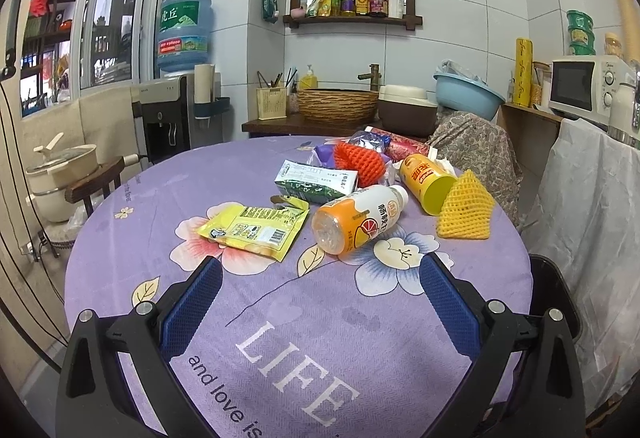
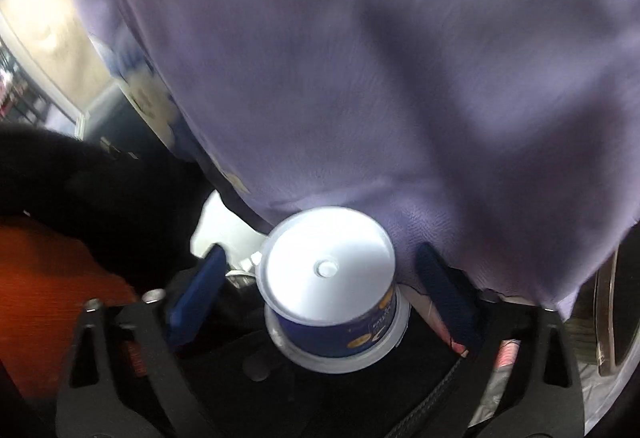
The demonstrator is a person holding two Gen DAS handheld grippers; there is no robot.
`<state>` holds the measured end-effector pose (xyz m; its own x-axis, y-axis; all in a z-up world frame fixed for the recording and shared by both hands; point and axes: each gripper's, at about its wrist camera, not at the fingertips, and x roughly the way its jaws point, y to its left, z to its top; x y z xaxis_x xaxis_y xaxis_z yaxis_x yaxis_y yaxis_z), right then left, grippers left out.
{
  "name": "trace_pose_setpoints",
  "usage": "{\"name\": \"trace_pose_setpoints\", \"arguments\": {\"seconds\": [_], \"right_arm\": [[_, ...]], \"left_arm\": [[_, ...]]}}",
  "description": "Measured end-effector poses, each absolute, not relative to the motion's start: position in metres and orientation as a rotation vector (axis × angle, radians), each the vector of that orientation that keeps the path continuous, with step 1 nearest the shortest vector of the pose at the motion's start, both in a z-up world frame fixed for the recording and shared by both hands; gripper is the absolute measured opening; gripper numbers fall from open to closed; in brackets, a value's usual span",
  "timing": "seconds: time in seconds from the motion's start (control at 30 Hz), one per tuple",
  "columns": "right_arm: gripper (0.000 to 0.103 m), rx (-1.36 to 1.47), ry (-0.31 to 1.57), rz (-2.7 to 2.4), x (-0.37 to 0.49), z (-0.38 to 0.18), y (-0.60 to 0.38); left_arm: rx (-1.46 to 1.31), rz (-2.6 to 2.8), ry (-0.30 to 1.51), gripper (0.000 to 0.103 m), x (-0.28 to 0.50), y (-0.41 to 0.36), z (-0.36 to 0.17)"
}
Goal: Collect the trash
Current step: 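Grasp the white cup with the right gripper and lift it, then carry the white cup with the right gripper while the left gripper grasps the orange-labelled bottle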
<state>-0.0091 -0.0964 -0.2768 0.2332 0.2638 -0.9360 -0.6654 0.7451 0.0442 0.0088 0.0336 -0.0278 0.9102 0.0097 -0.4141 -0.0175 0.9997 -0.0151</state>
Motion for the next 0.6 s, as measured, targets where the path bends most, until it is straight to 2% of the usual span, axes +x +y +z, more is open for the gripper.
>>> {"name": "trace_pose_setpoints", "arguments": {"seconds": [0.1, 0.27, 0.6], "right_arm": [[0.069, -0.377, 1.181, 0.650, -0.010, -0.278, -0.102], [0.068, -0.250, 1.146, 0.723, -0.016, -0.244, -0.127], [0.068, 0.076, 0.932, 0.841, -0.013, -0.122, -0.194]], "left_arm": [[-0.015, 0.026, 0.426, 0.098, 0.008, 0.038, -0.028], [-0.024, 0.032, 0.446, 0.098, 0.012, 0.043, -0.032], [0.029, -0.007, 0.557, 0.098, 0.041, 0.043, -0.045]]}}
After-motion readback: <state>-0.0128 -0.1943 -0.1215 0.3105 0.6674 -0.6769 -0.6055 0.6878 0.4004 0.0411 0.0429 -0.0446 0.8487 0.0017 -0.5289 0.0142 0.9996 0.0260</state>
